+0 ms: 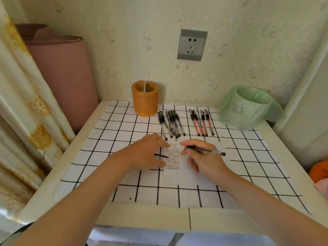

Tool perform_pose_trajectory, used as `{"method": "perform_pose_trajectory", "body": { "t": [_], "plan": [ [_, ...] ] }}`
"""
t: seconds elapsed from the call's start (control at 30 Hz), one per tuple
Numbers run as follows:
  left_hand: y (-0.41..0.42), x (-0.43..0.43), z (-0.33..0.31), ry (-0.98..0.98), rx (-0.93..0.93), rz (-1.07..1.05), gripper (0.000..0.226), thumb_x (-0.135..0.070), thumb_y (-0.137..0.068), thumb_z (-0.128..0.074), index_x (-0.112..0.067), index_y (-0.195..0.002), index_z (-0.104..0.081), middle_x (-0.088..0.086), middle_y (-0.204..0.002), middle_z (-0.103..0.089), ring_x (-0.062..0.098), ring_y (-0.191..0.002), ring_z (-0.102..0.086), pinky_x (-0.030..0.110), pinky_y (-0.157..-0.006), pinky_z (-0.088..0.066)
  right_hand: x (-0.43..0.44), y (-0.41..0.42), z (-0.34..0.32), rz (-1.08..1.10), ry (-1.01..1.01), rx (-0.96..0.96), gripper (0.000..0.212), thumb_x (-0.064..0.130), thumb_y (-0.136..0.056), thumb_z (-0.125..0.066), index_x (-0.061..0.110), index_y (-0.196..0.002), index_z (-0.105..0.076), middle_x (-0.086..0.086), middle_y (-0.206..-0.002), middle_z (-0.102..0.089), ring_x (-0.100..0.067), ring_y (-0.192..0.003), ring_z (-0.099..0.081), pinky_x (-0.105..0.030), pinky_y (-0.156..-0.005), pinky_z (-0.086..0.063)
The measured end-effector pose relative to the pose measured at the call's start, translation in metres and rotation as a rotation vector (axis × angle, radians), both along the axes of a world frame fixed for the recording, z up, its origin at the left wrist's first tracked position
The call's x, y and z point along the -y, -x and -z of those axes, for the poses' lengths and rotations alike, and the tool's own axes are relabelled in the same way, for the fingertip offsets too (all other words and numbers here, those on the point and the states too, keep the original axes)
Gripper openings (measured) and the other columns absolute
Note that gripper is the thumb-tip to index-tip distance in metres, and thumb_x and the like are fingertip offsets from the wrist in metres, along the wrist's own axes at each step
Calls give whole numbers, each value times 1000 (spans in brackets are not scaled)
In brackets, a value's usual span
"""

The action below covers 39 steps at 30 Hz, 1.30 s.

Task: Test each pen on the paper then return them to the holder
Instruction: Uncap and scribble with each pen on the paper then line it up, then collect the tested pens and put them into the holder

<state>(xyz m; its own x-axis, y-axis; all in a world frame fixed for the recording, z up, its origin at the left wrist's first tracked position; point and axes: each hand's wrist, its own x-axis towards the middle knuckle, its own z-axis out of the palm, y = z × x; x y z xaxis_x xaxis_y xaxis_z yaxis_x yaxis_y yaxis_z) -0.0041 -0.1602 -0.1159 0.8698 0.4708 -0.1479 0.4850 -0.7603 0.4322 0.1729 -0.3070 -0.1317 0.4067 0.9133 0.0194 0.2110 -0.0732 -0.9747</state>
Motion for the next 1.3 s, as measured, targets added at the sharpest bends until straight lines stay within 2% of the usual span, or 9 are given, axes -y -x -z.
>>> {"method": "perform_pose_trajectory", "body": {
  "t": [0.13, 0.23, 0.3, 0.47, 0.63, 0.8, 1.13, 1.23, 1.3],
  "plan": [
    [5, -2, -5, -48, -31, -41, 43, -36, -85, -72, -36, -126, -59, -14, -123, -46, 6, -119, -38, 33, -101, -44, -7, -3, -11, -47, -54, -119, 51, -16, -95, -42, 12, -134, -57, -17, -113, -67, -25, -65, -64, -38, -48, -52],
    [5, 0, -4, -87, 5, -66, 19, -35, -86, -71, -36, -104, -69, -16, -112, -51, 5, -110, -44, 35, -94, -48, -15, -3, -24, 6, -39, -385, 42, -6, -101, -37, 12, -133, -59, -18, -118, -66, -30, -67, -66, -38, -49, -55],
    [4, 1, -4, -106, 4, -79, 12, -35, -87, -70, -34, -99, -69, -16, -108, -53, 5, -106, -47, 35, -91, -50, -19, -3, -30, 7, -29, -387, 41, -3, -103, -33, 12, -126, -64, -16, -116, -66, -30, -67, -66, -37, -52, -54],
    [5, -1, -7, -17, 92, -160, 10, -31, -93, -64, -34, -103, -65, -20, -96, -61, -2, -85, -56, 20, -76, -46, -24, -6, -39, -33, 24, 43, 26, 5, -94, -60, 26, -110, -59, -5, -93, -70, -16, -58, -59, -26, -49, -45],
    [9, -4, -12, 76, 149, -179, 15, -29, -100, -53, -35, -105, -65, -20, -91, -68, -3, -86, -60, 17, -72, -43, -28, -7, -35, -65, 178, 606, 20, 25, -86, -73, 36, -103, -72, 19, -94, -72, 6, -72, -59, -25, -74, -50],
    [12, -3, -14, 90, 164, -179, 16, -28, -101, -51, -33, -106, -66, -19, -90, -69, -4, -85, -59, 14, -69, -40, -26, 1, -40, -104, 141, 801, 19, 25, -89, -69, 36, -103, -74, 21, -101, -72, 4, -92, -63, -25, -85, -52],
    [10, 5, -21, 170, 173, -149, 18, -30, -101, -53, -31, -96, -71, -18, -85, -70, -3, -79, -60, 20, -72, -45, -29, 10, -35, -199, 90, 842, 19, 24, -91, -64, 31, -107, -72, 17, -101, -70, 3, -88, -57, -22, -77, -47],
    [9, 8, -23, 293, 184, -151, 16, -30, -99, -57, -30, -95, -72, -18, -82, -73, 1, -75, -63, 23, -76, -52, -27, 16, -34, -239, 82, 983, 22, 43, -89, -55, 32, -100, -70, 15, -84, -66, -4, -81, -54, -28, -68, -45],
    [9, 11, -25, 353, 183, -154, 14, -30, -96, -62, -27, -94, -75, -13, -79, -74, 4, -72, -65, 25, -74, -52, -25, 21, -36, -238, 79, 1171, 42, 67, -82, -47, 31, -85, -68, 13, -67, -58, -8, -70, -51, -30, -60, -41]
  ]
}}
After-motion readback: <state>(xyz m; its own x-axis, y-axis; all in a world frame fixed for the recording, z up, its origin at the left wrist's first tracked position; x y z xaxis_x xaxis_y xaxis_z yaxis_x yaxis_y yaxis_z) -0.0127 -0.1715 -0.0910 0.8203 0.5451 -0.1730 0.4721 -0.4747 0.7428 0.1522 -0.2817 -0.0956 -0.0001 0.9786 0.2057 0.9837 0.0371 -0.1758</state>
